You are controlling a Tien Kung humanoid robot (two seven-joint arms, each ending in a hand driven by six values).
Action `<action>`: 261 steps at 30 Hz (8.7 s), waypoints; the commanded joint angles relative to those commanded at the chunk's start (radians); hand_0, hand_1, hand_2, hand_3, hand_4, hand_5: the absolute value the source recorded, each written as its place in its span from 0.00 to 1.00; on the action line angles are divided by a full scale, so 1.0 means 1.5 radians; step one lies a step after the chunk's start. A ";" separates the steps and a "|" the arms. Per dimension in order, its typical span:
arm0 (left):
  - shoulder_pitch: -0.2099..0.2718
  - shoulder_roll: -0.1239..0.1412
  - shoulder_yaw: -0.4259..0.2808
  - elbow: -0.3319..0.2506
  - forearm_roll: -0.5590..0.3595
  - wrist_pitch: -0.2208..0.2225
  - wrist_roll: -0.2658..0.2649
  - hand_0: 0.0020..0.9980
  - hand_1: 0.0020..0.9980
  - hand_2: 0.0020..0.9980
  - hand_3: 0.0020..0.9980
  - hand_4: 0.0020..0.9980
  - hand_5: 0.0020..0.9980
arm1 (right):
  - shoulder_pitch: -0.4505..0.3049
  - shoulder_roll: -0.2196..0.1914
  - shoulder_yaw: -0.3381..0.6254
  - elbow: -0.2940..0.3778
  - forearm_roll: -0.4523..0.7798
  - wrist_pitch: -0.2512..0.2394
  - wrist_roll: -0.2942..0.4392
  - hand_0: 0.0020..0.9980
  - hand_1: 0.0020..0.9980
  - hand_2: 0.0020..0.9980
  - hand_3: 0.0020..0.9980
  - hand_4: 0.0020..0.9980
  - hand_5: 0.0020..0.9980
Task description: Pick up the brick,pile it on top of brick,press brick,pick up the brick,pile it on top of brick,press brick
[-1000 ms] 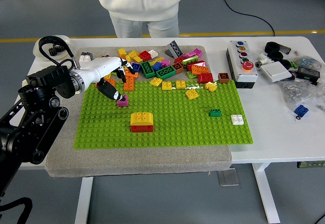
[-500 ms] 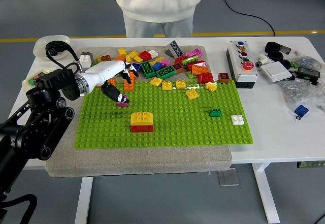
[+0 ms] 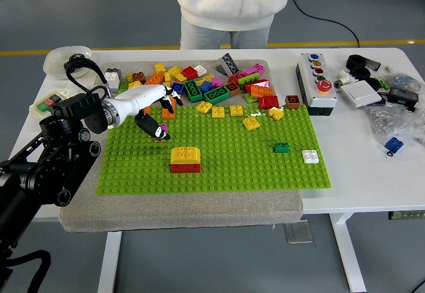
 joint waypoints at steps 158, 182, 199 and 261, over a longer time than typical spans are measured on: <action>-0.034 -0.041 -0.019 0.135 0.000 0.035 0.080 0.57 0.49 0.50 0.54 0.93 0.00 | 0.000 0.002 -0.012 0.000 0.005 0.003 0.002 0.74 0.65 0.71 0.60 0.82 0.37; -0.033 -0.043 -0.016 0.140 0.000 0.059 0.077 0.52 0.47 0.48 0.54 0.90 0.01 | 0.000 0.002 -0.011 0.000 0.004 0.004 0.001 0.74 0.65 0.71 0.59 0.81 0.37; -0.033 -0.041 -0.009 0.140 0.000 0.036 0.060 0.52 0.46 0.47 0.54 0.93 0.00 | 0.000 0.002 -0.008 0.000 0.005 0.003 0.001 0.74 0.65 0.71 0.59 0.81 0.37; -0.027 -0.028 -0.063 0.093 0.000 0.011 0.058 0.50 0.44 0.45 0.52 0.89 0.00 | -0.002 0.003 -0.008 0.000 0.007 0.002 0.000 0.74 0.65 0.71 0.59 0.81 0.37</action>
